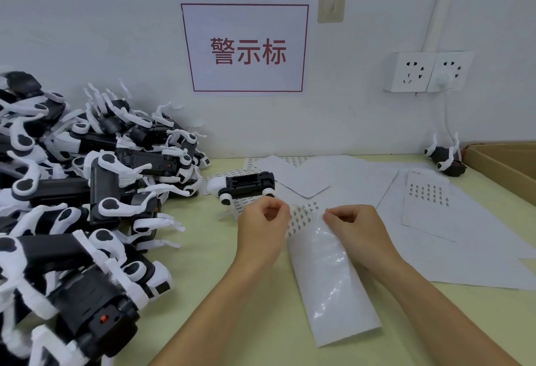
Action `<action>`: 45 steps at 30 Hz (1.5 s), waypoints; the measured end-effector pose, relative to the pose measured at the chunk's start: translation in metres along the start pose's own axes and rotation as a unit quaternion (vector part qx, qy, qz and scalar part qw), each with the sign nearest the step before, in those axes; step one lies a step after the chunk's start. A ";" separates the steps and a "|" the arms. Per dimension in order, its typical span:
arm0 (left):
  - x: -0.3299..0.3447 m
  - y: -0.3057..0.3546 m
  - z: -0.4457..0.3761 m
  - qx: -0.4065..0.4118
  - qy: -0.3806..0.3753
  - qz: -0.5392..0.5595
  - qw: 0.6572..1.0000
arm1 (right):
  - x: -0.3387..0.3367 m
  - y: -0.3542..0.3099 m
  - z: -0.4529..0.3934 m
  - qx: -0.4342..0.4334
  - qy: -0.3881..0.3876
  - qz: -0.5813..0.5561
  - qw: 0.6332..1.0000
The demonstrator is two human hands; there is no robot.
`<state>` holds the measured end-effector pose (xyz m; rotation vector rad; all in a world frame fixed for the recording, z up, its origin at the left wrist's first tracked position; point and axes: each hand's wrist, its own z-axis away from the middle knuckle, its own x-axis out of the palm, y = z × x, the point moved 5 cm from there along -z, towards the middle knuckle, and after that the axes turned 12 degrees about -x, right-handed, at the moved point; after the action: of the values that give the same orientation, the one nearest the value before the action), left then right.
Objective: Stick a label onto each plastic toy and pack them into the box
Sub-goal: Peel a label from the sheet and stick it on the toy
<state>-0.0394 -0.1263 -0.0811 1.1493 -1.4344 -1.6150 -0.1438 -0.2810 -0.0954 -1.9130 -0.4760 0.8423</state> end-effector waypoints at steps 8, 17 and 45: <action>0.000 -0.005 -0.001 -0.066 -0.018 0.072 0.995 | -0.018 -0.020 0.002 -0.087 0.071 0.182 0.977; -0.003 -0.007 0.001 -0.039 0.026 0.058 0.997 | 0.026 -0.049 0.027 -0.149 -0.093 -0.018 0.984; 0.014 -0.001 0.009 -0.050 -0.118 0.122 0.984 | 0.020 -0.023 0.013 0.016 -0.038 -0.227 0.973</action>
<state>-0.0530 -0.1348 -0.0845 0.7118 -1.5558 -1.6666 -0.1388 -0.2493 -0.0861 -1.6510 -0.9007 0.6158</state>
